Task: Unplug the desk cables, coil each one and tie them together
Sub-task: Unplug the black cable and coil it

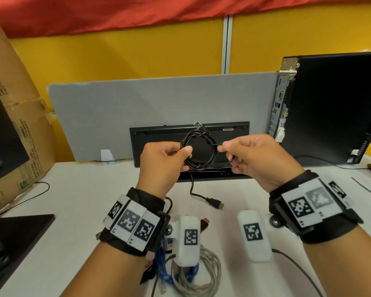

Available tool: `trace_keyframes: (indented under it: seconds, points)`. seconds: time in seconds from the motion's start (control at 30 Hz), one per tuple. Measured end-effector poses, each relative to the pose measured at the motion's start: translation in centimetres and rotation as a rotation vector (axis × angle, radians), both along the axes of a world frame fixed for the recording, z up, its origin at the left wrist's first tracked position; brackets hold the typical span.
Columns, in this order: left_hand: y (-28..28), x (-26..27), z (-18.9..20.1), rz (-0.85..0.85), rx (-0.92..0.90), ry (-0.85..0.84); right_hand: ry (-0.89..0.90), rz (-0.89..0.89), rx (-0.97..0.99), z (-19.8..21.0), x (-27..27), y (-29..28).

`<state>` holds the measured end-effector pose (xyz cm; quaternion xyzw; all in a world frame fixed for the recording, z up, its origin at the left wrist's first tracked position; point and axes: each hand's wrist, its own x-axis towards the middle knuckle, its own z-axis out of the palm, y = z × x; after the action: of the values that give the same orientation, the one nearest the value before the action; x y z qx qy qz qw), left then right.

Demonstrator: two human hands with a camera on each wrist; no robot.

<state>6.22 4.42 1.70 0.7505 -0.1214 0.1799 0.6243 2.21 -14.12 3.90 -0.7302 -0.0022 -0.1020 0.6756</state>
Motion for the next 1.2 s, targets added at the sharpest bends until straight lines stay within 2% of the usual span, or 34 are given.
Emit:
trace_keyframes:
  seconds: [0.1,0.17,0.2,0.3,0.33,0.4,0.47,0.63,0.73,0.9,1.0,1.2]
  points:
    - [0.1,0.1,-0.1,0.023,-0.015,-0.019,0.045,0.091,0.124,0.2,0.0,-0.4]
    - [0.1,0.1,-0.2,0.049,-0.014,-0.032,0.025,0.100,0.086,0.4,-0.2,-0.6]
    - [0.1,0.1,-0.2,0.060,-0.012,-0.039,-0.011,0.069,-0.021,0.4,-0.3,-0.8]
    - [0.0,-0.2,0.0,0.051,-0.059,-0.029,-0.180,-0.127,-0.528,0.3,-0.3,-1.5]
    - [-0.1,-0.3,0.1,0.030,-0.090,-0.011,-0.227,-0.190,-0.642,0.3,-0.2,-1.7]
    - [-0.3,-0.7,0.3,-0.038,-0.149,0.043,-0.282,-0.285,-0.733,0.1,0.1,-2.0]
    - [-0.6,-1.1,0.4,-0.126,-0.229,0.114,-0.296,-0.310,-0.680,-0.3,0.4,-1.9]
    - [-1.2,-1.6,0.6,-0.281,-0.374,0.236,-0.339,-0.221,-0.339,-1.1,0.8,-0.6]
    - [-1.3,-1.6,0.4,-0.295,-0.407,0.254,-0.292,-0.088,0.013,-1.2,0.9,0.0]
    - [-1.5,-1.7,0.2,-0.283,-0.416,0.264,-0.158,0.079,0.324,-0.7,0.7,0.7]
    - [-1.5,-1.8,0.2,-0.251,-0.415,0.263,-0.156,0.089,0.354,-0.7,0.6,1.2]
    - [-1.4,-1.7,0.3,-0.242,-0.429,0.278,-0.226,0.163,0.180,-0.6,0.2,1.5]
